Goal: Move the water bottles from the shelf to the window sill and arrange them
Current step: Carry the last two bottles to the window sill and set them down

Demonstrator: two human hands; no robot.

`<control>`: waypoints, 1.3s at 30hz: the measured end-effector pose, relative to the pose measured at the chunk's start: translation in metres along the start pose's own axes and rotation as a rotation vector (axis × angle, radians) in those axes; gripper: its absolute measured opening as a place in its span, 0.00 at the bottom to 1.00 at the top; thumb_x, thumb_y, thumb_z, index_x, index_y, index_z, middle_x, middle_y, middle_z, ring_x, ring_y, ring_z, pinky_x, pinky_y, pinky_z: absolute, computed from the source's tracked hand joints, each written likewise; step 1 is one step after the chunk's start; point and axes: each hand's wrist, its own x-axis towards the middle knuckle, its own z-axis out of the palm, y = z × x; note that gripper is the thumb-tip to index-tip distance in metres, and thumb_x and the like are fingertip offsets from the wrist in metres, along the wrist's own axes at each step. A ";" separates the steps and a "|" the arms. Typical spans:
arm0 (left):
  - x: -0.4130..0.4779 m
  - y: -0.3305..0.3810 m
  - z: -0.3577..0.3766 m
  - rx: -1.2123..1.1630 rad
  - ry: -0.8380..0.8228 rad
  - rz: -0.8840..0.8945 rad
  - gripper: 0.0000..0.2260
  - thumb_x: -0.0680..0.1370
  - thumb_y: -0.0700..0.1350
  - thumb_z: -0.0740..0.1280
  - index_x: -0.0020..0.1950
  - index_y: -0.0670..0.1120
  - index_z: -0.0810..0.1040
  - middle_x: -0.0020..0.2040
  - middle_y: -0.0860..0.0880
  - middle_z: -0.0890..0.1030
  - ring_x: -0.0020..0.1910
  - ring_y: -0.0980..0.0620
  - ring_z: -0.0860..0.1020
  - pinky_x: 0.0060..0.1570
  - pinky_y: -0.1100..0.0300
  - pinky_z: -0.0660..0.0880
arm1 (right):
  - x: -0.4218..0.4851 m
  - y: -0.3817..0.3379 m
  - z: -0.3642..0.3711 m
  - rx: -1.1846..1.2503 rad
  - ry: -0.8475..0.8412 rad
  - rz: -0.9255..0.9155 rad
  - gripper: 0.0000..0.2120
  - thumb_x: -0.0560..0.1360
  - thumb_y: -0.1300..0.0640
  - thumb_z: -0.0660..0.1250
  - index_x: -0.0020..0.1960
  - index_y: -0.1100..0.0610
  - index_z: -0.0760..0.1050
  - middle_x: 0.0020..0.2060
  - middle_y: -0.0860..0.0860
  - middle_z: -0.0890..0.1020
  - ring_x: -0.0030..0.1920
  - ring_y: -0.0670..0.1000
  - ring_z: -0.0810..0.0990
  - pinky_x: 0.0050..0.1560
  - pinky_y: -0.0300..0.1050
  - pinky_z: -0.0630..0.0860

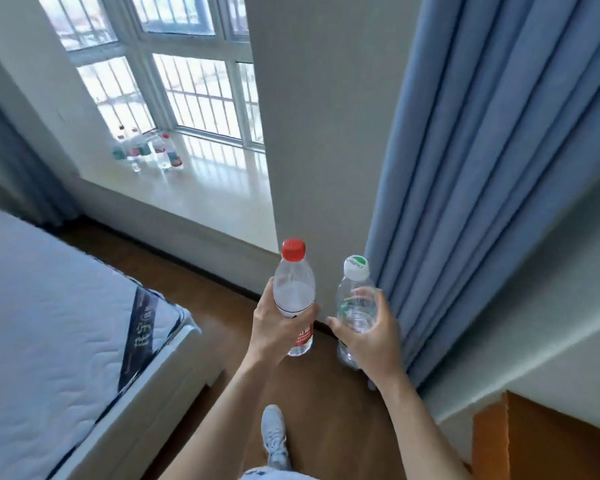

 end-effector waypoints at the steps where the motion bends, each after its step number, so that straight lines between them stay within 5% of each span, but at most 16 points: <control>1: 0.007 -0.004 -0.013 0.012 0.032 -0.007 0.22 0.64 0.50 0.80 0.52 0.61 0.74 0.48 0.56 0.82 0.51 0.55 0.81 0.55 0.52 0.78 | 0.006 -0.003 0.016 -0.002 -0.037 -0.008 0.25 0.65 0.55 0.82 0.56 0.50 0.73 0.49 0.42 0.81 0.47 0.38 0.81 0.44 0.28 0.75; 8: 0.068 -0.043 -0.090 0.027 0.215 -0.074 0.30 0.61 0.62 0.77 0.59 0.60 0.72 0.52 0.57 0.81 0.54 0.55 0.80 0.56 0.49 0.79 | 0.060 -0.010 0.122 -0.055 -0.212 -0.020 0.28 0.59 0.40 0.79 0.54 0.44 0.72 0.48 0.39 0.82 0.45 0.44 0.84 0.47 0.50 0.82; 10: 0.095 -0.052 -0.109 0.031 0.255 -0.086 0.27 0.62 0.60 0.78 0.57 0.63 0.70 0.52 0.57 0.80 0.54 0.55 0.79 0.56 0.51 0.79 | 0.082 -0.015 0.152 -0.070 -0.242 -0.030 0.28 0.60 0.44 0.81 0.54 0.44 0.72 0.48 0.41 0.82 0.45 0.46 0.84 0.47 0.50 0.83; 14: 0.158 -0.066 -0.148 0.024 0.321 -0.108 0.25 0.64 0.53 0.80 0.54 0.63 0.71 0.51 0.57 0.80 0.54 0.55 0.79 0.54 0.55 0.78 | 0.137 -0.032 0.217 -0.067 -0.297 -0.053 0.27 0.61 0.50 0.84 0.54 0.45 0.73 0.49 0.41 0.82 0.46 0.44 0.84 0.47 0.45 0.82; 19: 0.239 -0.080 -0.199 0.015 0.349 -0.118 0.25 0.65 0.52 0.80 0.55 0.63 0.71 0.51 0.57 0.80 0.54 0.57 0.79 0.54 0.57 0.78 | 0.203 -0.058 0.300 -0.075 -0.387 -0.096 0.27 0.62 0.52 0.84 0.55 0.46 0.73 0.49 0.39 0.82 0.46 0.34 0.80 0.41 0.23 0.72; 24: 0.295 -0.082 -0.239 0.050 0.388 -0.131 0.24 0.67 0.50 0.79 0.52 0.65 0.68 0.50 0.62 0.77 0.51 0.67 0.76 0.44 0.74 0.69 | 0.242 -0.069 0.359 -0.068 -0.463 -0.092 0.27 0.63 0.51 0.83 0.55 0.45 0.71 0.50 0.37 0.80 0.46 0.39 0.82 0.40 0.27 0.74; 32: 0.366 -0.103 -0.280 0.128 0.476 -0.159 0.26 0.67 0.52 0.79 0.55 0.64 0.66 0.50 0.65 0.71 0.51 0.64 0.73 0.44 0.74 0.66 | 0.302 -0.077 0.435 -0.068 -0.539 -0.086 0.26 0.63 0.48 0.82 0.54 0.44 0.71 0.49 0.39 0.81 0.46 0.37 0.81 0.39 0.23 0.71; 39: 0.465 -0.121 -0.312 0.175 0.569 -0.181 0.31 0.68 0.52 0.79 0.63 0.58 0.64 0.53 0.58 0.73 0.52 0.56 0.75 0.46 0.77 0.65 | 0.389 -0.087 0.515 -0.033 -0.629 -0.133 0.27 0.64 0.49 0.82 0.55 0.50 0.71 0.47 0.42 0.81 0.45 0.40 0.81 0.39 0.23 0.71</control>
